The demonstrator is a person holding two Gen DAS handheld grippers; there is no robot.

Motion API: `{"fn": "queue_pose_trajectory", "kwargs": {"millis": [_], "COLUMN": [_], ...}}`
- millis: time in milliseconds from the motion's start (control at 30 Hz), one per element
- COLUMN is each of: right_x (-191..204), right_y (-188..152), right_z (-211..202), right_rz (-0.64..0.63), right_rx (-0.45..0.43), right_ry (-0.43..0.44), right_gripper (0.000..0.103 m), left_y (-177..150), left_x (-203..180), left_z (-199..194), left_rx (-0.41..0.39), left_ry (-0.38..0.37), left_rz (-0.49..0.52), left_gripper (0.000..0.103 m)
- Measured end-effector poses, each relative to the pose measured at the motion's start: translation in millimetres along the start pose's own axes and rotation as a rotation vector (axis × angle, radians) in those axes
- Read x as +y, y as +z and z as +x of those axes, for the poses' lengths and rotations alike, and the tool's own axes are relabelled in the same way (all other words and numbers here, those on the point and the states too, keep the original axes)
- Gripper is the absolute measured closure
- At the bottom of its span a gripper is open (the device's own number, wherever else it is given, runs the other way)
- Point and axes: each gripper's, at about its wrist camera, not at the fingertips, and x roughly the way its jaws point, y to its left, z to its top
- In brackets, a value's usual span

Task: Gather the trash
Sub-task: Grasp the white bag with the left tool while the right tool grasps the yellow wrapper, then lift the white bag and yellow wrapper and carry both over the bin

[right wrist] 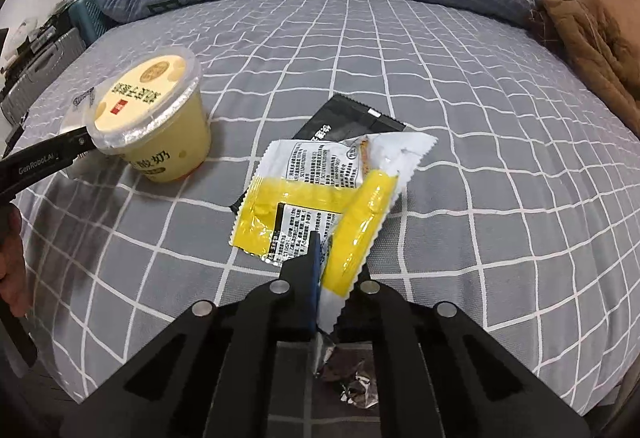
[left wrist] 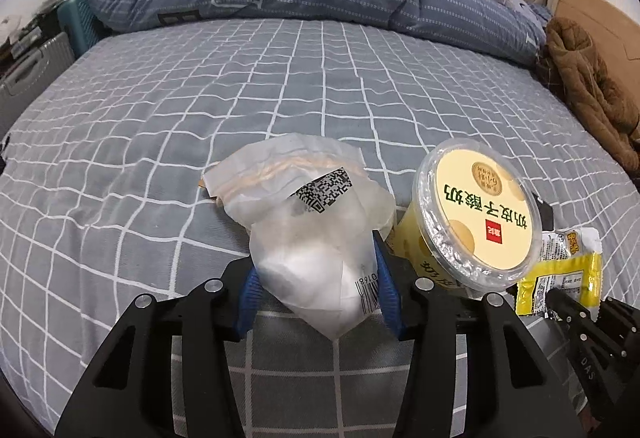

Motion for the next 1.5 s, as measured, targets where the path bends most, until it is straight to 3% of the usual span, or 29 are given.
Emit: {"fn": "queue_pose_trajectory", "kwargs": {"millis": [667,1500], "right_x": [5,9], "right_y": [7,-25], "right_z": [-53,-111], "right_rz": [0.004,0.019], "right_rx": [-0.077,-0.158], "right_ry": [0.037,0.048], "right_gripper": [0.1,0.1], "left_y": [-9,-55], "left_x": [5,-21], "left_z": [-52,-108], "left_rx": [-0.051,-0.081], "left_ry": [-0.004,-0.048], "left_rz": [-0.026,-0.02], "left_gripper": [0.057,0.058]}}
